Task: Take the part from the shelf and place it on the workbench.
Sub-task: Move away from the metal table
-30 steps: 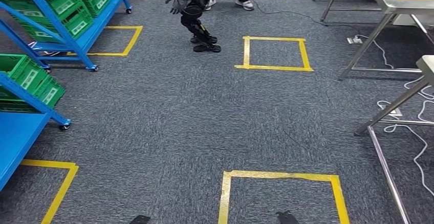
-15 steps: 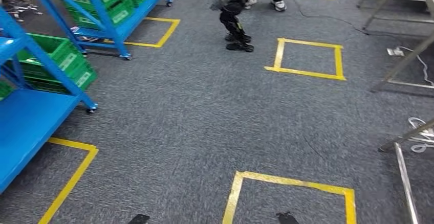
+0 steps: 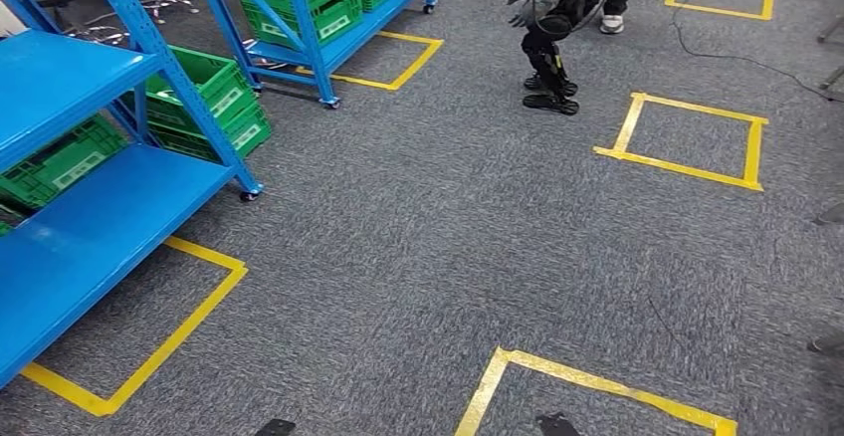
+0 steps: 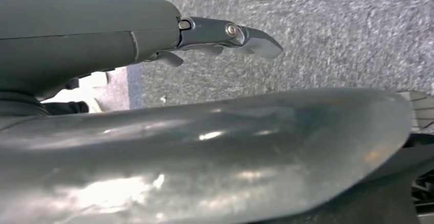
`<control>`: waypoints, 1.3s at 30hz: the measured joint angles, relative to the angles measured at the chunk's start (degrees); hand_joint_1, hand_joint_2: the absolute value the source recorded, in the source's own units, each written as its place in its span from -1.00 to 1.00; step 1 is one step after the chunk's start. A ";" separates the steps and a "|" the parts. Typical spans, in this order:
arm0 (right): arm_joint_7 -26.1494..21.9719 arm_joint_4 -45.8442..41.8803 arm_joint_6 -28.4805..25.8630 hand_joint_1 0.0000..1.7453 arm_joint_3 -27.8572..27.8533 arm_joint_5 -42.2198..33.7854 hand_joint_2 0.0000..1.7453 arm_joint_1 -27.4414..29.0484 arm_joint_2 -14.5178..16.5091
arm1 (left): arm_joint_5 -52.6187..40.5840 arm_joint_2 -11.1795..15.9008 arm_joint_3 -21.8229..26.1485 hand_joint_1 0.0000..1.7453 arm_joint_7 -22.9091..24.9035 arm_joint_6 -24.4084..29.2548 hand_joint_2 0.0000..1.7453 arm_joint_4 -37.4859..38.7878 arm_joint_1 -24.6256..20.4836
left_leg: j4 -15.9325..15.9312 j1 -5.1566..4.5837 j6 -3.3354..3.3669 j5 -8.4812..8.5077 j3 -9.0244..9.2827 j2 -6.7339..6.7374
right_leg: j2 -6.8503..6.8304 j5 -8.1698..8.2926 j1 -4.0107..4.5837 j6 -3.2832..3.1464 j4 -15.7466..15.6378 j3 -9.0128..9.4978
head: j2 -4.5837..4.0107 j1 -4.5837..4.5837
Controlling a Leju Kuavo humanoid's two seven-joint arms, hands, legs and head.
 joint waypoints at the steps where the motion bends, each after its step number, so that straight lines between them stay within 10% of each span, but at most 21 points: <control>1: 0.00 0.00 -0.01 -1.00 -0.01 0.05 -1.00 -0.06 -0.01 | -0.01 0.02 0.00 -1.00 0.00 0.00 -1.00 0.00 0.13 | -0.09 0.12 -0.34 0.08 -0.11 -0.06 | -0.56 0.16 0.05 -0.42 -0.06 -0.06 | 0.00 0.00; 5: -0.07 0.00 -0.02 -1.00 -0.06 0.28 -1.00 -0.05 -0.03 | -0.01 0.01 0.00 -1.00 -0.02 -0.01 -1.00 0.00 0.03 | 7.63 -0.12 -1.35 -4.74 -3.85 4.68 | -3.05 0.54 0.16 -1.76 -0.50 -0.05 | 0.00 -0.68; 8: -0.05 0.00 -0.02 -1.00 -0.09 0.32 -1.00 0.20 -0.07 | -0.02 0.02 0.00 -1.00 -0.07 -0.03 -1.00 0.00 0.00 | 15.45 -0.11 -1.47 -7.43 -7.47 5.68 | -5.42 0.45 0.39 -1.99 -0.50 -0.13 | 0.00 -0.78; 14: -0.11 0.00 -0.02 -1.00 -0.16 0.38 -1.00 0.07 -0.08 | -0.14 0.06 -0.38 -1.00 -0.23 0.02 -1.00 0.00 -0.24 | 0.51 -1.00 0.13 -0.72 0.66 10.24 | -9.03 0.01 1.13 -1.17 -0.34 0.22 | 0.00 -0.85; 18: -0.18 -0.02 -0.02 -1.00 -0.17 0.50 -1.00 -0.13 -0.08 | -0.14 0.04 -0.91 -1.00 -0.24 0.09 -1.00 0.00 0.17 | -0.42 -0.72 1.32 -0.59 0.72 8.21 | -8.93 -1.17 1.12 -0.03 0.65 0.13 | 0.00 -0.63; 23: -0.27 -0.02 -0.02 -1.00 -0.19 0.61 -1.00 0.17 -0.08 | -0.14 -0.08 -1.09 -1.00 -0.24 0.10 -1.00 0.00 0.05 | -0.54 -0.36 2.04 -0.30 0.67 4.89 | -3.94 -7.70 0.78 0.82 15.53 -6.93 | 0.00 -0.03; 28: -0.27 -0.01 -0.02 -1.00 -0.19 0.62 -1.00 0.12 -0.08 | -0.14 -0.07 -1.10 -1.00 -0.24 0.04 -1.00 0.00 0.06 | -0.11 -0.22 1.14 -0.17 0.53 1.24 | -0.60 -0.44 -0.02 0.82 2.19 -0.92 | 0.00 -0.03; 31: -0.25 -0.01 0.00 -1.00 -0.21 0.61 -1.00 0.02 -0.09 | -0.14 -0.02 -1.14 -1.00 -0.24 0.07 -1.00 0.00 0.15 | -0.26 -0.02 0.02 0.27 0.04 -0.34 | 0.09 -0.09 0.02 -0.18 -0.17 0.31 | 0.00 -0.05; 34: -0.32 -0.02 0.03 -1.00 -0.27 0.63 -1.00 0.03 -0.14 | -0.14 -0.01 -1.19 -1.00 -0.22 0.19 -1.00 0.00 0.28 | 1.92 -0.03 -0.83 -1.26 -1.25 1.82 | -1.73 0.32 0.00 -1.39 -0.47 0.38 | 0.00 -0.40; 37: -0.32 -0.01 0.05 -1.00 -0.31 0.69 -1.00 0.39 -0.18 | -0.08 -0.06 -1.29 -1.00 -0.21 0.21 -1.00 0.00 0.02 | 12.04 -0.15 -1.35 -6.40 -6.12 5.32 | -4.08 0.26 0.20 -1.94 -0.53 0.31 | 0.00 -0.93; 39: -0.20 0.00 0.05 -1.00 -0.34 0.79 -1.00 0.45 -0.22 | 0.00 -0.05 -1.31 -1.00 -0.14 0.21 -1.00 0.00 0.13 | 15.24 -0.12 -1.33 -6.76 -7.58 5.69 | -5.65 0.16 0.34 -2.03 -0.53 0.31 | 0.00 -0.94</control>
